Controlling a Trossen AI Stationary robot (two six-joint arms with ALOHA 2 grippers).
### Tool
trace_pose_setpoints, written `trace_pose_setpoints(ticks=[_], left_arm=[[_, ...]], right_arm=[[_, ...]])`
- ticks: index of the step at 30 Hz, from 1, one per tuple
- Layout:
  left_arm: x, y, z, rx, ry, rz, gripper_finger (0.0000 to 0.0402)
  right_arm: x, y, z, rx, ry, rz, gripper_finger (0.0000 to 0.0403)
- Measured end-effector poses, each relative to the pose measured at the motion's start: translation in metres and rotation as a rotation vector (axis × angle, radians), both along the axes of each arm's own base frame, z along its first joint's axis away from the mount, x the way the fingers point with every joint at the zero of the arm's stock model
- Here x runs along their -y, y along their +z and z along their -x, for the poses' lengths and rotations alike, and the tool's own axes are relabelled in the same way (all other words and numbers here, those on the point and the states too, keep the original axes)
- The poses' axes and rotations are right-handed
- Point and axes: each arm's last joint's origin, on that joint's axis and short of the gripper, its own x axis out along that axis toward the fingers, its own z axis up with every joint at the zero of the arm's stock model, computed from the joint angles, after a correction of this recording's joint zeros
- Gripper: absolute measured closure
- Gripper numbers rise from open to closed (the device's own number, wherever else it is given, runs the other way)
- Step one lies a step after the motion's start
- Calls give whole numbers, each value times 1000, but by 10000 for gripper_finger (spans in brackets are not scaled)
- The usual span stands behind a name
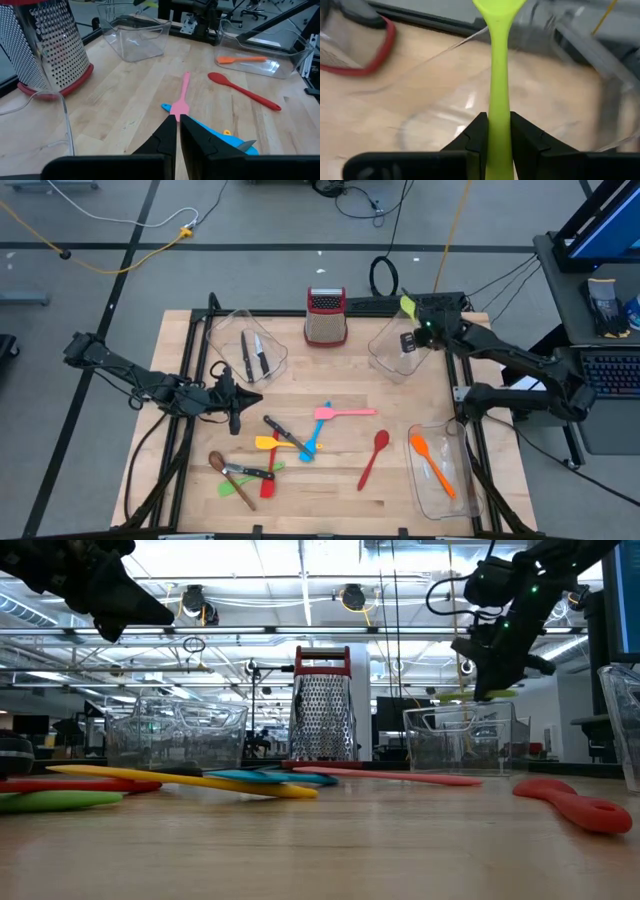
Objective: Pick & Place Kitchen Items
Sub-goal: Put the green serving spoon into the top right transparent bin
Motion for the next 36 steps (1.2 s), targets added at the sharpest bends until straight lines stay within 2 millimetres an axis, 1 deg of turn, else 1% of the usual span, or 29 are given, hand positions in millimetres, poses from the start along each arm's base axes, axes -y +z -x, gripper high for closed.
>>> trace_pose_setpoints(ticks=[3,6,12,17,26,31,36], left_arm=[[0,0,0,0,0,1,378],[0,0,0,0,0,2,378],[0,0,0,0,0,2,378],[0,0,0,0,0,2,378],[0,0,0,10,16,57,378],[0,0,0,10,16,59,378],[0,0,0,14,23,82,378]], right_arm=[[1,0,1,114,-48,-95,353],[0,-2,2,189,-119,-176,353],[-7,-4,1,238,-234,-267,353],[-14,-5,-5,265,-233,-317,353],[-16,-6,-6,276,-266,-342,353],[-15,-13,-8,238,-298,-376,353],[-10,-22,-13,186,-318,-372,353]])
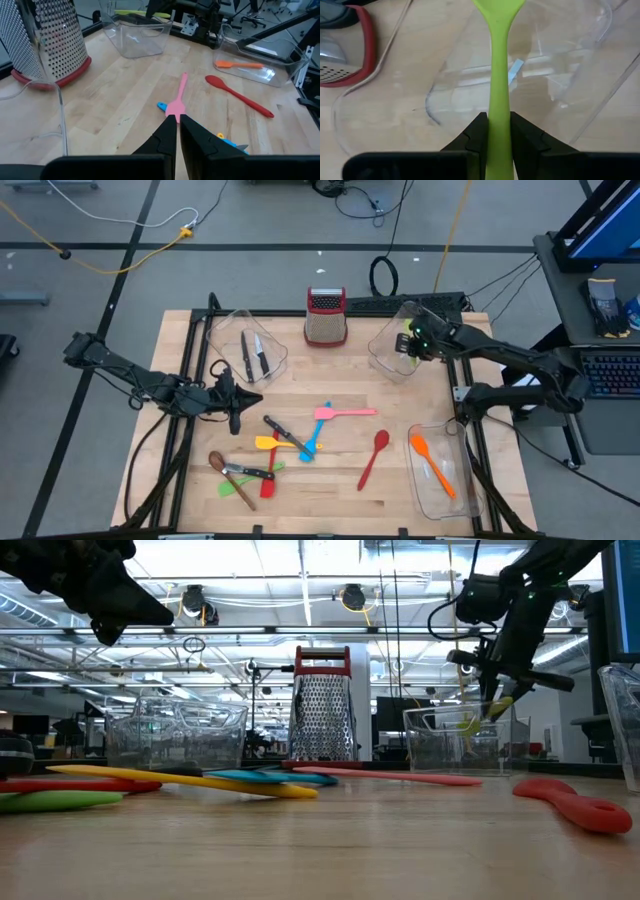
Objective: Pick & Place Kitchen Items
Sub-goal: Put the green serving spoon into the top right transparent bin, then put the brown serving spoon into the top right transparent bin
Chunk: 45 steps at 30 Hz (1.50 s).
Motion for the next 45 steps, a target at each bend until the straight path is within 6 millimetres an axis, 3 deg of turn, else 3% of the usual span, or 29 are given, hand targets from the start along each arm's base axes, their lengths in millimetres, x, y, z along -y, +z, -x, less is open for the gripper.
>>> trace_pose_setpoints(ticks=[14,28,45], left_arm=[[1,0,0,-7,-31,6,378],[1,-1,0,-11,-31,5,378],[1,-1,0,-11,-32,5,378]], right_arm=[[12,-19,-17,-28,7,-21,352],[18,-33,-24,-80,24,-22,327],[15,-24,-22,-52,97,9,302]])
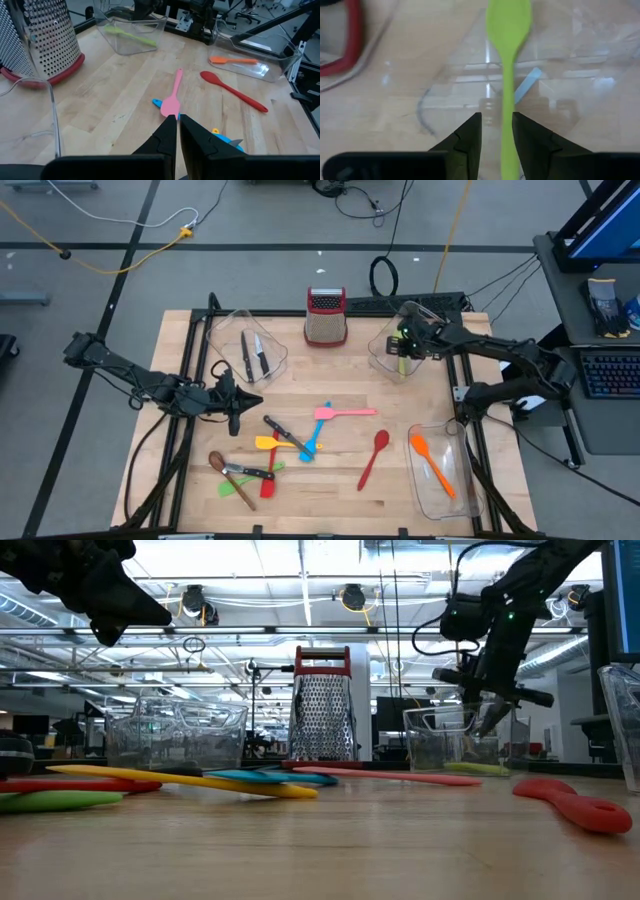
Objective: Pick & Place Kitchen Items
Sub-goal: Put the brown serving spoon into the top right transparent bin
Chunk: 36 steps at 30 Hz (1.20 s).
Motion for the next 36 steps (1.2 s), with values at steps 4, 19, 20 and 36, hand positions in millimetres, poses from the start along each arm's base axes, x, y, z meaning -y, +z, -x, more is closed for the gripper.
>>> trace_pose_setpoints(ticks=[4,19,20,36], left_arm=[[0,0,0,0,0,0,378],[2,0,0,-2,-40,65,378],[2,0,0,-2,-40,65,378],[1,0,0,2,-22,60,378]], right_arm=[[-5,14,4,48,35,51,321],[-47,61,17,141,421,323,399],[-49,62,17,138,458,342,401],[-100,68,14,402,1139,689,402]])
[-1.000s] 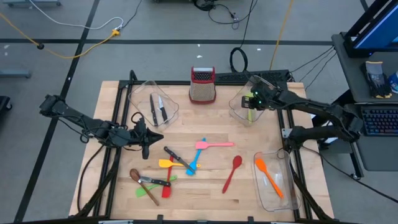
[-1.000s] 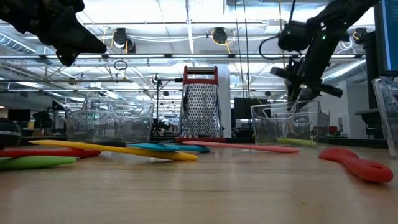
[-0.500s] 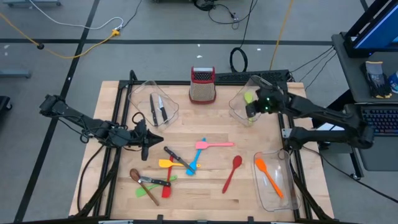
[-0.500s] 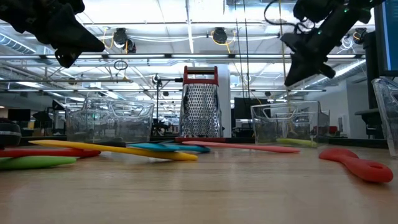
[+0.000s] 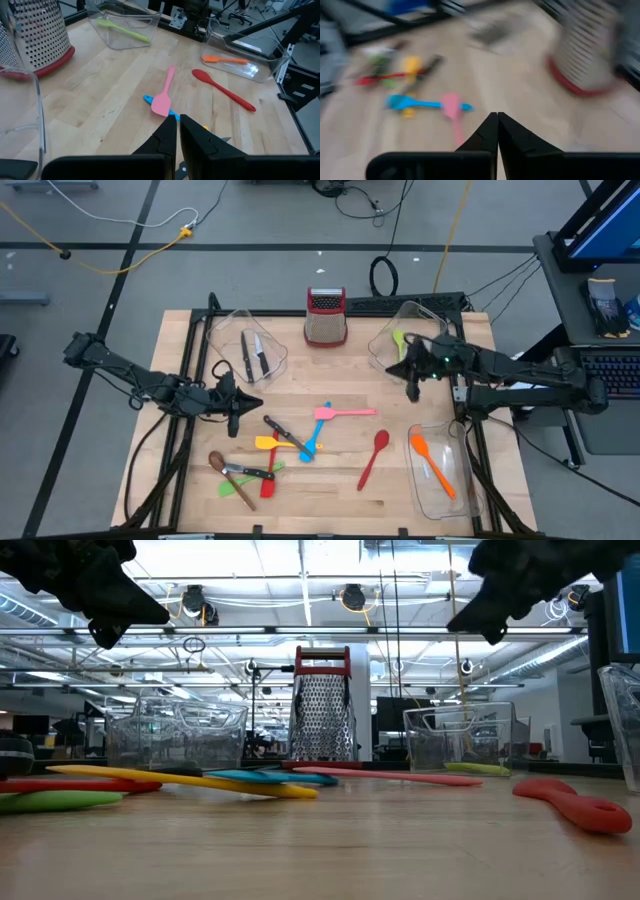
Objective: Pick & Place Kitchen Items
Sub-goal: Put the brown serving spoon into the top right transparent bin
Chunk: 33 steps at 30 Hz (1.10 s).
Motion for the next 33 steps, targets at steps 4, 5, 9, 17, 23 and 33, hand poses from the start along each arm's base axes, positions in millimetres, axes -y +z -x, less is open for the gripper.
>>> trace_pose_setpoints(ticks=[4,5,9,17,23,33], left_arm=[[0,0,0,1,1,2,378],[0,0,0,2,1,3,378],[0,1,0,6,1,4,378],[0,1,0,6,2,4,378],[-1,1,0,12,30,5,378],[2,-10,-9,-43,83,52,378]], right_arm=[[-8,-14,8,119,97,19,402],[-9,-19,11,127,98,21,402],[-12,-38,23,123,98,11,402],[-16,-59,38,147,128,20,402],[-19,-55,44,198,195,51,403],[-20,-54,44,208,221,15,403]])
